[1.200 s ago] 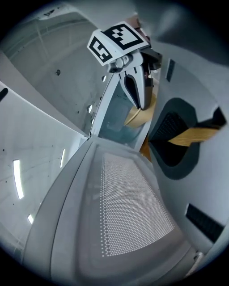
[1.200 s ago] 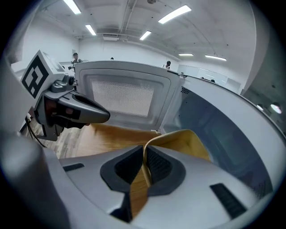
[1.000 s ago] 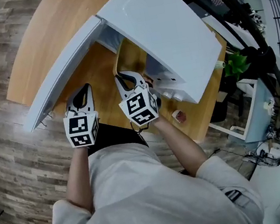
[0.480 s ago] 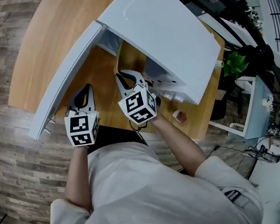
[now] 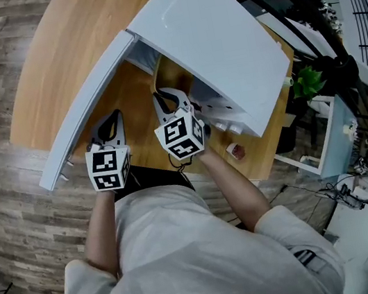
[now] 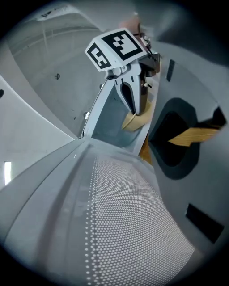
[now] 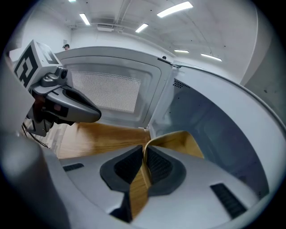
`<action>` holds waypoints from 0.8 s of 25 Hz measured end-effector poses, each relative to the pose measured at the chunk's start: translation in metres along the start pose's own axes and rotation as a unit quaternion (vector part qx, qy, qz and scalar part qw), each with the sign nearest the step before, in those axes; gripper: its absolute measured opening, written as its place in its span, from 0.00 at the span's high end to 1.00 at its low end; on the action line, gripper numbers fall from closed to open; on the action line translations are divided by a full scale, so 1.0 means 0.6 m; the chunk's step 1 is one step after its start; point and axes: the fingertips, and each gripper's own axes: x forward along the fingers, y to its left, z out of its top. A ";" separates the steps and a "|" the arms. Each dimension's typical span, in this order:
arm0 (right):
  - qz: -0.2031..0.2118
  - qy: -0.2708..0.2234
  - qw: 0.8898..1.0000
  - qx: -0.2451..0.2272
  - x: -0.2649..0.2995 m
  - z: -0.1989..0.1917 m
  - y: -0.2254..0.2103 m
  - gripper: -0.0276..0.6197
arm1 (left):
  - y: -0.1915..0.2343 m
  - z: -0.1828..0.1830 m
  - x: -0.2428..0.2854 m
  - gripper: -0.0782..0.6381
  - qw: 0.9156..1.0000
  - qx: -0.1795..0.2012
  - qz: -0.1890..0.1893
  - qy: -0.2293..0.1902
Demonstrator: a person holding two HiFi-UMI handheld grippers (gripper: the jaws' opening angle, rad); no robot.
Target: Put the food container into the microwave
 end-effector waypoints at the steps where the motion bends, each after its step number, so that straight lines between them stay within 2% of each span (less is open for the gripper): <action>1: -0.002 0.000 1.000 0.000 0.001 0.000 -0.002 0.90 | -0.001 0.000 0.002 0.87 1.000 0.001 -0.002 0.001; 13: -0.019 0.008 1.000 0.000 0.012 -0.003 -0.013 0.90 | -0.003 0.005 0.010 0.87 1.000 0.025 -0.014 0.006; 20: -0.027 0.012 1.000 -0.004 0.020 -0.001 -0.022 0.90 | -0.001 0.010 0.017 0.87 0.999 0.026 -0.019 0.007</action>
